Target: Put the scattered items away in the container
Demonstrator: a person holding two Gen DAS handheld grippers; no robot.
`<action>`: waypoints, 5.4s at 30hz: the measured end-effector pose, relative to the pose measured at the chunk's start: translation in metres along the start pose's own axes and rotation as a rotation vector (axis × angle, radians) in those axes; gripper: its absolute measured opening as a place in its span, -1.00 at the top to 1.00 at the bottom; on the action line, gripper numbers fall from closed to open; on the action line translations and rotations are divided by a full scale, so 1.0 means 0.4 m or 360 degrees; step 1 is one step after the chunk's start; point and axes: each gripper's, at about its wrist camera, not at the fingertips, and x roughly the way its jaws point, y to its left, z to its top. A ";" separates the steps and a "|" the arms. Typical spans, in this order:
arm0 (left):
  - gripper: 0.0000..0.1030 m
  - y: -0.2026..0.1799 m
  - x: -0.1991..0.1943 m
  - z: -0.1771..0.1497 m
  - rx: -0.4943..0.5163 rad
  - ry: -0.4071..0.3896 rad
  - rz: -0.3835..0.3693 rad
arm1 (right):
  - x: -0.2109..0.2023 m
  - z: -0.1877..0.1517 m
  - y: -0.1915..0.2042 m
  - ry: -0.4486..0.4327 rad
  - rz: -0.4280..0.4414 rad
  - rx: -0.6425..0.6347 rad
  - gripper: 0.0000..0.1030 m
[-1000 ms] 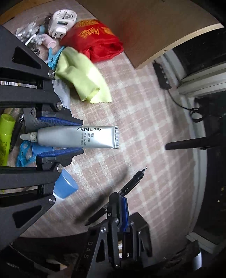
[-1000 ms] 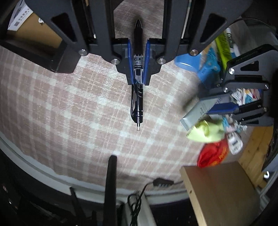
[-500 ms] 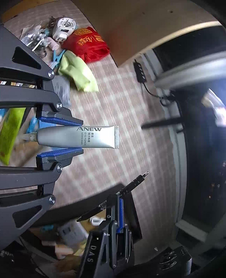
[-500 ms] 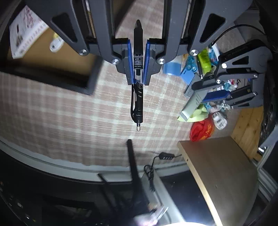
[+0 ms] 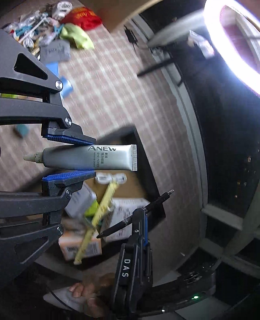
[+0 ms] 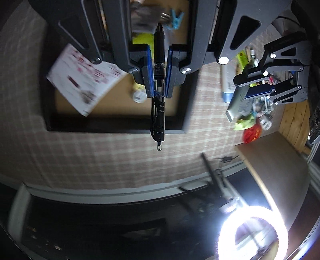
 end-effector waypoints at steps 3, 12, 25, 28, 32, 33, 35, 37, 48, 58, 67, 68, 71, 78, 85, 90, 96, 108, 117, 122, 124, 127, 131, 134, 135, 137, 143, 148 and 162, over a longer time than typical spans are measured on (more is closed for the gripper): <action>0.54 -0.052 0.012 0.017 0.0023 0.0001 -0.0018 | -0.029 -0.019 -0.056 -0.0010 -0.0039 0.0057 0.78; 0.17 -0.147 0.048 0.054 0.0103 -0.0036 0.0043 | -0.063 -0.062 -0.135 -0.0013 -0.0082 0.0102 0.64; 0.20 -0.071 -0.005 0.023 0.0026 -0.0037 0.0137 | -0.077 -0.075 -0.088 -0.0071 -0.0069 0.0046 0.20; 0.20 -0.020 -0.054 -0.004 -0.0017 -0.0051 0.0170 | -0.078 -0.079 -0.054 -0.0073 -0.0034 0.0010 0.20; 0.20 0.075 -0.137 -0.063 -0.0135 -0.0070 0.0246 | -0.082 -0.088 -0.001 -0.0073 0.0055 -0.0054 0.20; 0.20 0.109 -0.167 -0.088 -0.0187 -0.0084 0.0290 | -0.082 -0.093 0.017 -0.0071 0.0076 -0.0074 0.20; 0.20 0.153 -0.204 -0.129 -0.0249 -0.0096 0.0341 | -0.079 -0.105 0.054 -0.0060 0.0116 -0.0120 0.20; 0.20 0.205 -0.243 -0.184 -0.0336 -0.0103 0.0414 | -0.073 -0.119 0.091 -0.0051 0.0157 -0.0165 0.20; 0.20 0.377 -0.310 -0.486 -0.0748 -0.0076 0.0481 | 0.003 -0.224 0.334 0.0051 0.0324 -0.0445 0.19; 0.20 0.501 -0.358 -0.650 -0.0937 -0.0120 0.0520 | 0.090 -0.283 0.504 0.0063 0.0257 -0.0539 -0.14; 0.20 0.671 -0.422 -0.811 -0.1133 -0.0153 0.0567 | 0.152 -0.257 0.582 0.0122 0.0299 -0.0385 -0.14; 0.20 0.685 -0.423 -0.821 -0.1145 -0.0156 0.0569 | 0.156 -0.251 0.601 0.0109 0.0298 -0.0391 -0.14; 0.20 0.731 -0.432 -0.841 -0.1186 -0.0186 0.0558 | 0.168 -0.242 0.649 0.0099 0.0320 -0.0403 -0.10; 0.22 0.807 -0.447 -0.796 -0.1229 -0.0241 0.0515 | 0.234 -0.241 0.772 0.0201 0.0380 -0.0529 0.32; 0.24 0.786 -0.375 -0.569 -0.1044 -0.0225 0.0342 | 0.322 -0.275 0.860 0.0359 0.0470 -0.0678 0.46; 0.28 0.753 -0.218 -0.432 -0.0930 -0.0016 0.0280 | 0.385 -0.308 0.876 0.0457 0.0505 -0.0736 0.47; 0.28 0.758 -0.105 -0.406 -0.0952 0.0158 0.0282 | 0.425 -0.326 0.895 0.0518 0.0546 -0.0828 0.47; 0.44 0.782 -0.049 -0.384 -0.1002 0.0207 0.0293 | 0.467 -0.330 0.888 0.0540 0.0542 -0.0849 0.47; 0.81 0.798 -0.055 -0.392 -0.1030 0.0192 0.0276 | 0.493 -0.355 0.935 0.0489 0.0544 -0.0903 0.62; 0.83 0.807 -0.068 -0.399 -0.1061 0.0142 0.0213 | 0.493 -0.342 0.922 0.0521 0.0588 -0.0816 0.71; 0.83 0.807 -0.085 -0.404 -0.1081 0.0115 0.0166 | 0.486 -0.340 0.913 0.0519 0.0594 -0.0799 0.73; 0.84 0.802 -0.124 -0.407 -0.1105 0.0057 0.0128 | 0.463 -0.333 0.902 0.0494 0.0619 -0.0770 0.78; 0.84 0.782 -0.170 -0.391 -0.1071 -0.0007 0.0130 | 0.417 -0.325 0.905 0.0425 0.0608 -0.0813 0.78; 0.84 0.767 -0.195 -0.378 -0.1050 -0.0046 0.0129 | 0.389 -0.318 0.910 0.0385 0.0595 -0.0844 0.78; 0.84 0.757 -0.207 -0.373 -0.1038 -0.0062 0.0127 | 0.377 -0.320 0.911 0.0373 0.0590 -0.0847 0.78; 0.84 0.744 -0.227 -0.368 -0.1022 -0.0085 0.0112 | 0.348 -0.334 0.916 0.0345 0.0584 -0.0857 0.78; 0.82 0.668 -0.269 -0.329 -0.0925 -0.0137 0.0087 | 0.267 -0.332 0.875 0.0259 0.0561 -0.0838 0.78; 0.81 0.572 -0.252 -0.271 -0.0815 -0.0136 0.0001 | 0.201 -0.287 0.743 0.0195 0.0531 -0.0721 0.78; 0.82 0.072 -0.059 -0.017 -0.0288 0.0019 -0.0337 | 0.003 -0.331 0.311 -0.0037 0.0243 -0.0152 0.78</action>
